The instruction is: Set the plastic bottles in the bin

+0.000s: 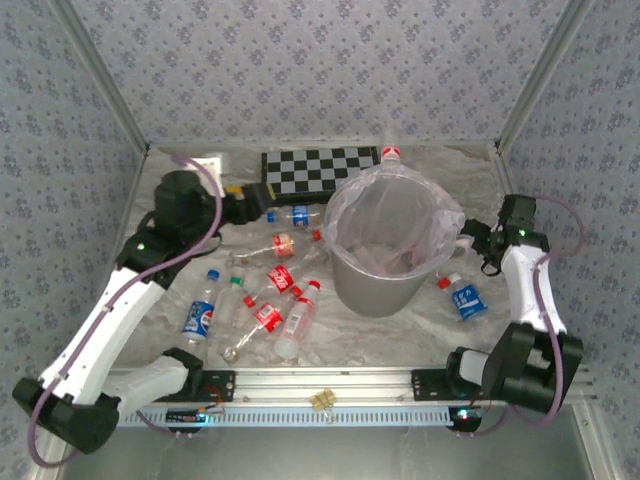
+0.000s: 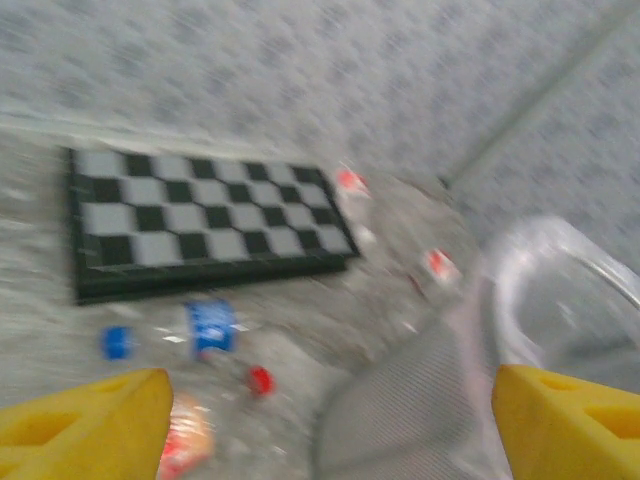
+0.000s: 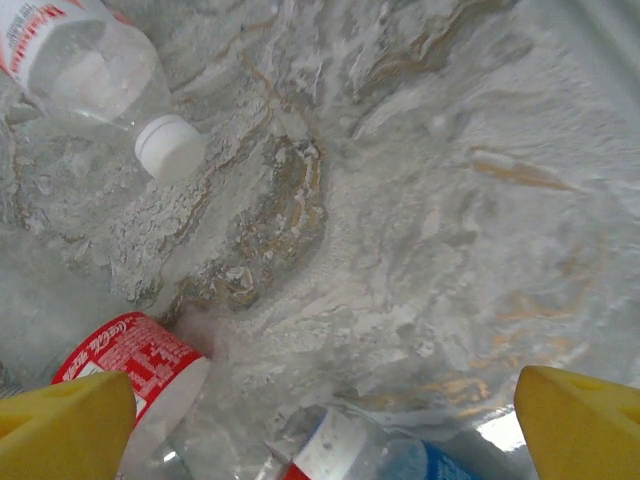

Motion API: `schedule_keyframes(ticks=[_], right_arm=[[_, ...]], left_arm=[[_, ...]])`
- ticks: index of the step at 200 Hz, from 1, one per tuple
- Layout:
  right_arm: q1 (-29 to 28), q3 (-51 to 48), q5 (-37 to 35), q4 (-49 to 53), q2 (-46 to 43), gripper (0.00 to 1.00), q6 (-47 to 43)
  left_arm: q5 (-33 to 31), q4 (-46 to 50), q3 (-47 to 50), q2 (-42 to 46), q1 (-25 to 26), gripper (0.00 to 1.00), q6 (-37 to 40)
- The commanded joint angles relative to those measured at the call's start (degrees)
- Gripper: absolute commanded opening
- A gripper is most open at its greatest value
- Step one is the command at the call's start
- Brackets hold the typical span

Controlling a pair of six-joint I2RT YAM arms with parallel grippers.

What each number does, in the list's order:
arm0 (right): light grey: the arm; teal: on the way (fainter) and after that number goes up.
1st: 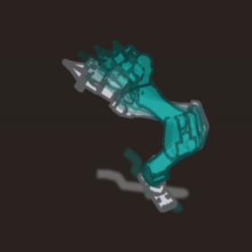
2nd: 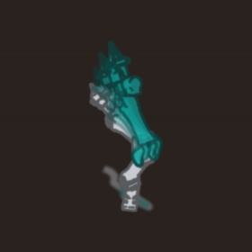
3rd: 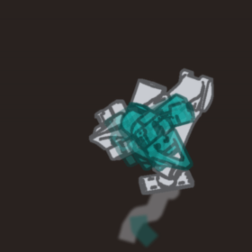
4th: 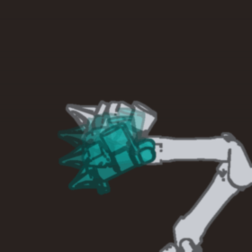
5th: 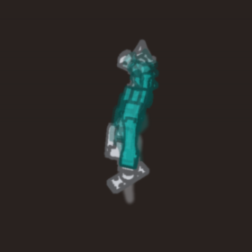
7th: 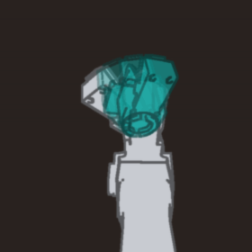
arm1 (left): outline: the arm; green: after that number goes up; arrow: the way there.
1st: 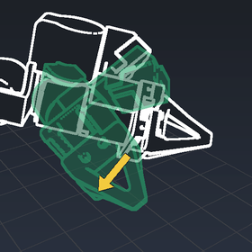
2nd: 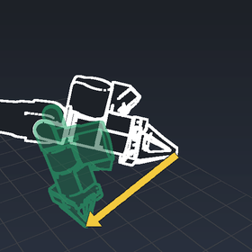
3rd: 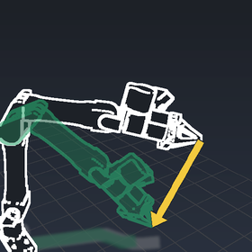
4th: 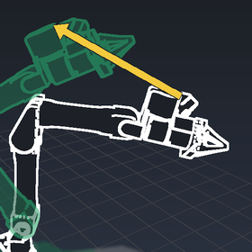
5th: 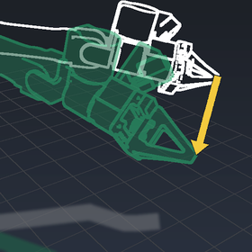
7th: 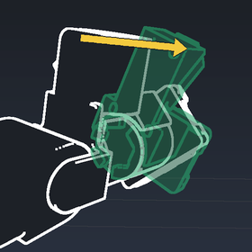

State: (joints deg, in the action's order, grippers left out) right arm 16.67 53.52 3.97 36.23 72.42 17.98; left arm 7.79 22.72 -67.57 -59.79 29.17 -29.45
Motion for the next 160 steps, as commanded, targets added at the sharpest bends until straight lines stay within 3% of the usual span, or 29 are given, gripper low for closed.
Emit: schedule_keyframes(ticks=[1, 28, 70, 116, 160], right_arm=[[0.67, 7.16, 8.3, -4.33, 9.76, 0.98, -3.91], [-0.76, 22.78, 13.4, 0.2, 24.17, 0.96, -9.4], [-5.67, 42.78, 12.23, 6.63, 42.24, 0.96, -14.54], [-8.78, 57.36, 11.91, 12.47, 55.04, 0.96, -14.81], [-9.73, 60.89, 10.9, 13.07, 59.48, 0.88, -13.93]], left_arm=[[3.38, 2.78, -3.89, -4.4, 6.44, 0.82, 0.52], [-3.8, 7.8, -8.33, -9.97, 13.62, 0.8, 4.79], [-9.82, 12.85, -12.59, -16.78, 16.83, 0.72, 7.25], [-7.91, 12.2, -14.89, -20.64, 17.42, 0.7, 6.98], [-5.83, 12.13, -17.03, -24.4, 17.67, 0.56, 5.1]])
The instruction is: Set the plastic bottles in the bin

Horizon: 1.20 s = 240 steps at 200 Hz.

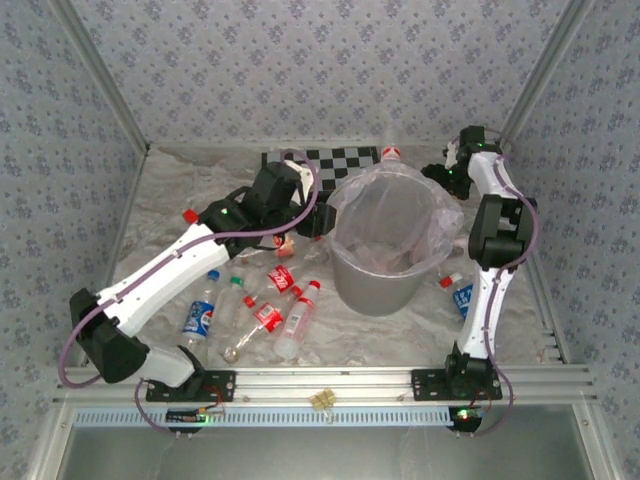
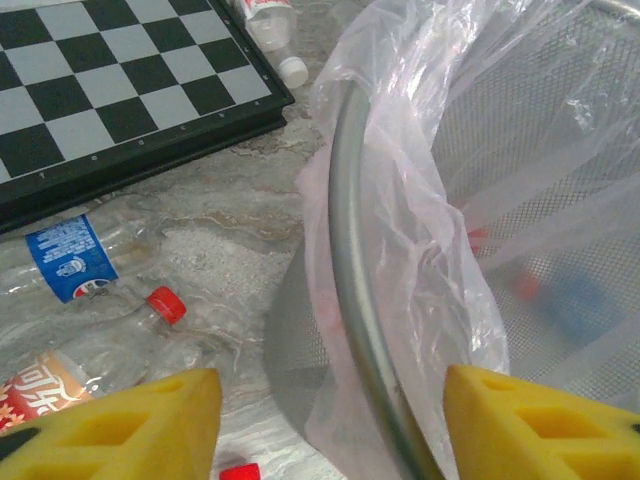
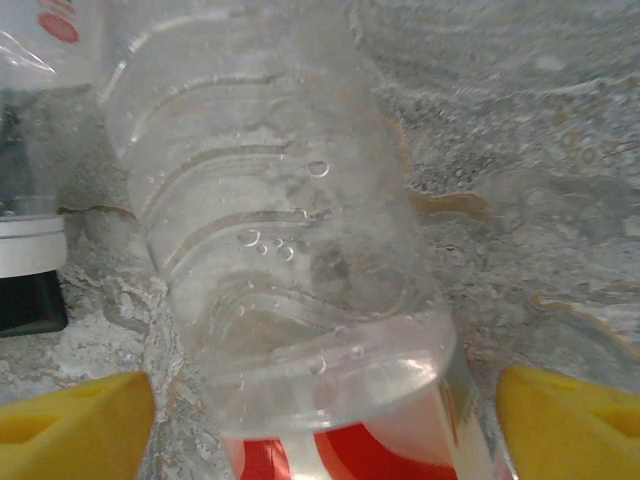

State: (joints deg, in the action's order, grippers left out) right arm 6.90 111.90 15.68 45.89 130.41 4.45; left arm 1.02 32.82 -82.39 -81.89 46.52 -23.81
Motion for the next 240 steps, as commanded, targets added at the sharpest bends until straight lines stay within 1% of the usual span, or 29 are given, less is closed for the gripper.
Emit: schedule_keyframes(ticks=[1, 36, 43, 52, 74, 85, 94, 98, 107, 123, 143, 147, 151, 160, 188, 216, 221, 240], right_arm=[[0.04, 2.48, -0.87, 3.33, 1.46, 0.88, -0.45], [0.21, -0.37, -0.66, 1.75, 1.07, 0.85, -0.31], [0.24, -0.68, -0.48, 1.54, 1.14, 0.83, -0.16], [0.39, -1.05, -0.02, 1.4, 1.08, 0.77, 0.11], [1.09, -2.76, 0.92, 0.16, 0.25, 0.67, 1.29], [1.38, -3.65, 0.77, -0.41, -0.42, 0.65, 1.55], [1.76, -4.13, 0.42, -0.45, -0.96, 0.64, 1.61], [1.86, -4.37, 0.34, -0.45, -1.18, 0.61, 1.62], [2.22, -4.79, 0.48, -0.67, -1.93, 0.6, 1.62], [2.78, -5.1, 0.39, -0.59, -3.2, 0.53, 1.58], [3.51, -5.43, -0.18, -0.07, -5.23, 0.51, 1.66], [3.68, -5.51, -0.17, -0.09, -5.68, 0.51, 1.7], [3.93, -5.69, -0.13, -0.09, -6.41, 0.48, 1.79], [4.38, -5.96, -0.17, -0.06, -7.82, 0.47, 1.96], [5.6, -6.24, -0.33, 0.96, -13.02, 0.46, 2.66], [6.06, -6.5, 0.15, 3.05, -20.41, 0.45, 3.41], [6.11, -6.74, 0.51, 3.34, -22.04, 0.41, 3.67], [6.17, -7.81, 1.99, 4.25, -28.37, 0.4, 5.4]], left_arm=[[0.93, 1.92, -2.28, -2.39, 0.32, 0.56, -0.54], [1.01, 1.13, -4.17, -5.01, 1.07, 0.43, -2.29], [0.96, 1.22, -4.62, -5.64, 1.03, 0.4, -2.29], [0.71, 1.97, -5.5, -6.44, 1.18, 0.35, -2.12], [-0.84, 3.34, -6.99, -7.43, 1.18, 0.23, -1.59], [-1.57, 3.7, -7.46, -7.54, 1.2, 0.16, -1.54], [-2.27, 4.05, -8.06, -7.62, 1.2, 0.13, -1.41], [-2.7, 4.2, -8.35, -7.66, 1.15, 0.11, -1.33], [-3.43, 4.4, -8.91, -7.67, 1.16, 0.08, -1.17], [-4.59, 4.74, -10.02, -7.92, 1.08, 0.05, -0.73], [-6.48, 5.77, -12.55, -8.61, 1.03, 0.04, 0.12], [-6.91, 7.34, -13.09, -8.76, 1.09, 0.04, 0.36], [-7.42, 7.7, -13.62, -8.86, 1.11, 0.04, 0.58], [-8.18, 8.33, -14.9, -9.07, 1.01, 0.04, 0.99], [-11.34, 10.54, -19.02, -10.26, 0.5, 0.04, 2.52], [-12.7, 11.29, -19.75, -11.16, -1.13, 0.04, 2.46], [-12.67, 11.26, -19.61, -11.29, -1.55, 0.03, 2.33], [-11.3, 10.12, -17.43, -10.87, -3.44, 0.03, 1.54]])
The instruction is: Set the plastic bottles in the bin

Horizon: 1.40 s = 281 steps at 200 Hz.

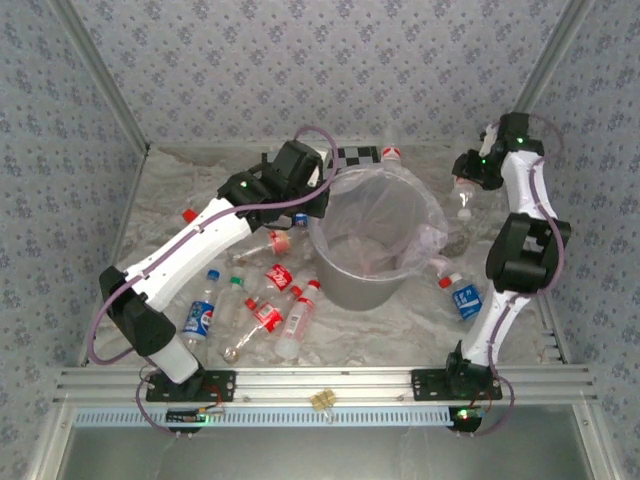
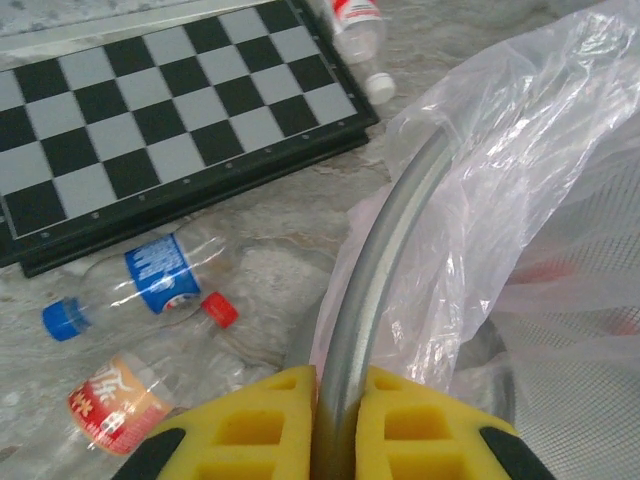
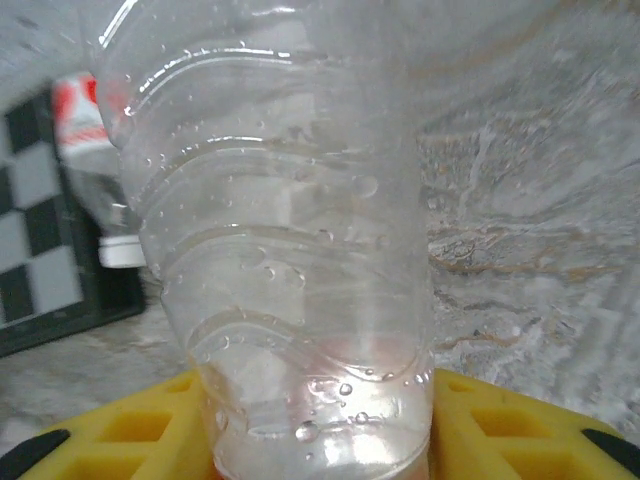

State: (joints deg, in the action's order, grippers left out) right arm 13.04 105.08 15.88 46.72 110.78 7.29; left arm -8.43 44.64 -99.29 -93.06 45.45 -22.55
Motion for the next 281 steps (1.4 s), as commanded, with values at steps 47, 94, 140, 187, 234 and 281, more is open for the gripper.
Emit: schedule_keyframes(ticks=[47, 94, 140, 187, 234, 281], right_arm=[[-2.22, -1.39, 7.43, 6.15, -23.84, 0.4, 7.1], [-18.27, 3.25, 6.4, 10.43, -30.24, 0.34, 7.23], [-38.17, 9.46, -5.32, 16.0, -26.99, 0.34, 3.61], [-47.58, 1.16, -11.59, 18.35, -26.13, 0.34, 1.54], [-49.23, -13.15, -12.57, 13.8, -31.21, 0.34, 4.91], [-48.93, -18.97, -13.51, 11.67, -28.58, 0.37, 5.19]], left_arm=[[3.49, -7.38, 4.85, 2.62, -6.69, 0.03, -1.28], [7.46, -9.82, 5.83, 1.52, -6.87, 0.03, -2.11], [7.82, -11.06, 7.41, 2.47, -6.88, 0.02, -2.48], [6.67, -11.1, 7.21, 2.53, -6.8, 0.01, -2.59], [5.19, -11.78, 6.73, 1.58, -6.87, 0.0, -2.11], [5.35, -11.3, 4.86, -0.09, -6.69, 0.0, -2.24]])
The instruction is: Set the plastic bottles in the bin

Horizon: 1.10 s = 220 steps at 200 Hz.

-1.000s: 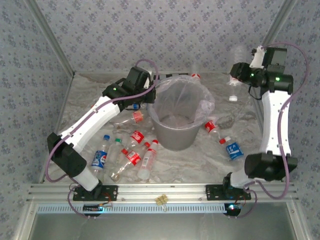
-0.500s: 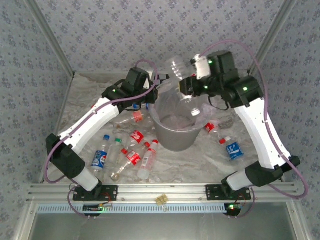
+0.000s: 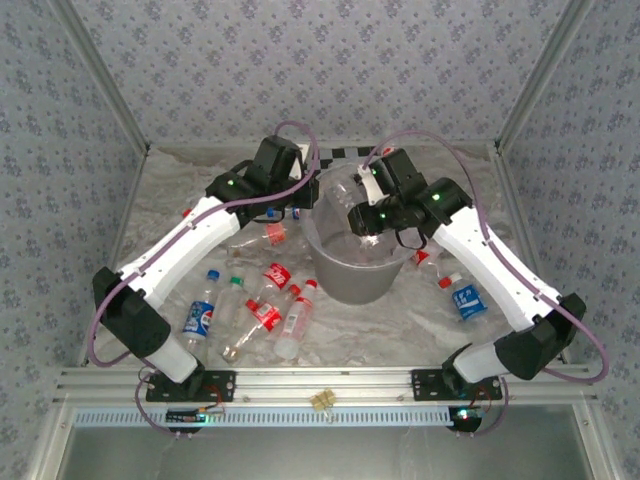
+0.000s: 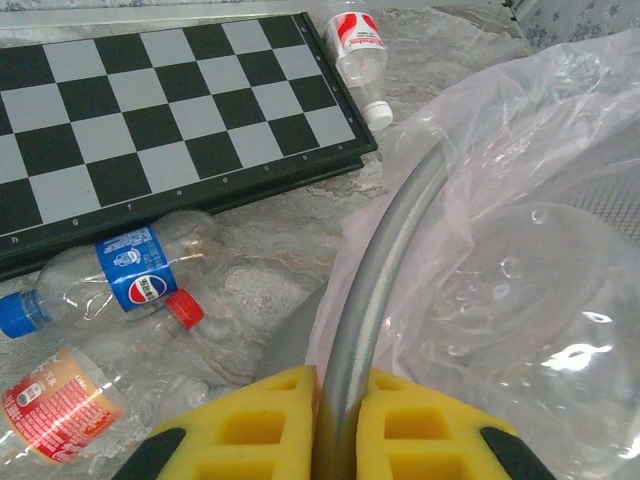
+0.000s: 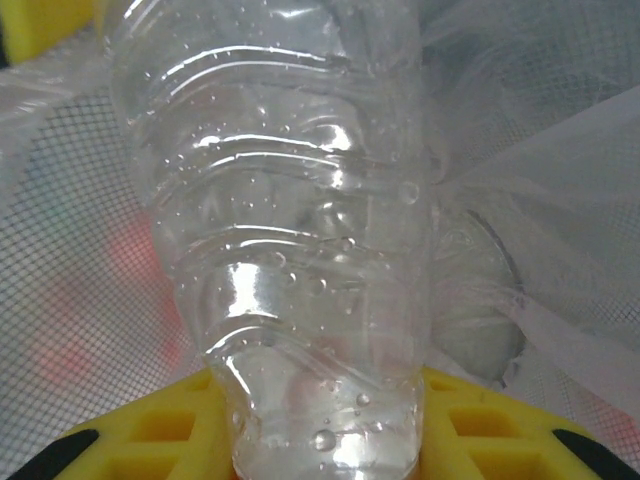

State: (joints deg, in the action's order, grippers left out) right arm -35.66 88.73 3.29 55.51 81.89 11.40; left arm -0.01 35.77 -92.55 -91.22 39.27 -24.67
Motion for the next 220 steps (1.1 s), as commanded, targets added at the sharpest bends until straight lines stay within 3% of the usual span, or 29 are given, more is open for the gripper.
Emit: schedule_keyframes(ticks=[1, 36, 58, 101, 124, 155, 193, 220], right_arm=[[-0.26, -2.65, -0.92, 2.87, 0.39, 0.38, 1.08], [-0.29, -1.71, -1.12, 3.03, 1.54, 0.6, 0.34], [-0.29, 0.63, -1.31, 3.87, 0.36, 0.69, -0.64], [-0.89, 8.56, 0.55, 8.88, -3.86, 0.77, -1.34], [1.13, 12.31, -3.85, 12.77, -6.0, 0.79, -1.84], [13.67, 12.2, -6.18, 16.54, -9.71, 0.79, 0.2], [35.15, 3.73, -0.97, 16.3, -17.15, 0.81, 3.27], [44.69, -3.7, 4.3, 17.53, -19.56, 0.88, 7.69]], left_arm=[[-3.06, -2.44, -1.86, -1.93, -0.55, 0.0, -0.12], [-3.76, -1.93, -2.09, -2.12, -0.42, 0.0, 0.05], [-4.03, -1.78, -2.35, -2.38, -0.42, 0.0, 0.38], [-3.75, -1.51, -2.99, -3.09, -0.43, 0.0, 1.35], [-3.88, -1.59, -3.17, -3.24, -0.42, 0.0, 1.55], [-4.0, -1.68, -3.25, -3.29, -0.51, 0.0, 1.8], [-3.66, -1.72, -3.48, -3.38, -0.51, 0.0, 2.08], [-3.68, -1.76, -3.6, -3.27, -0.67, 0.0, 1.75]])
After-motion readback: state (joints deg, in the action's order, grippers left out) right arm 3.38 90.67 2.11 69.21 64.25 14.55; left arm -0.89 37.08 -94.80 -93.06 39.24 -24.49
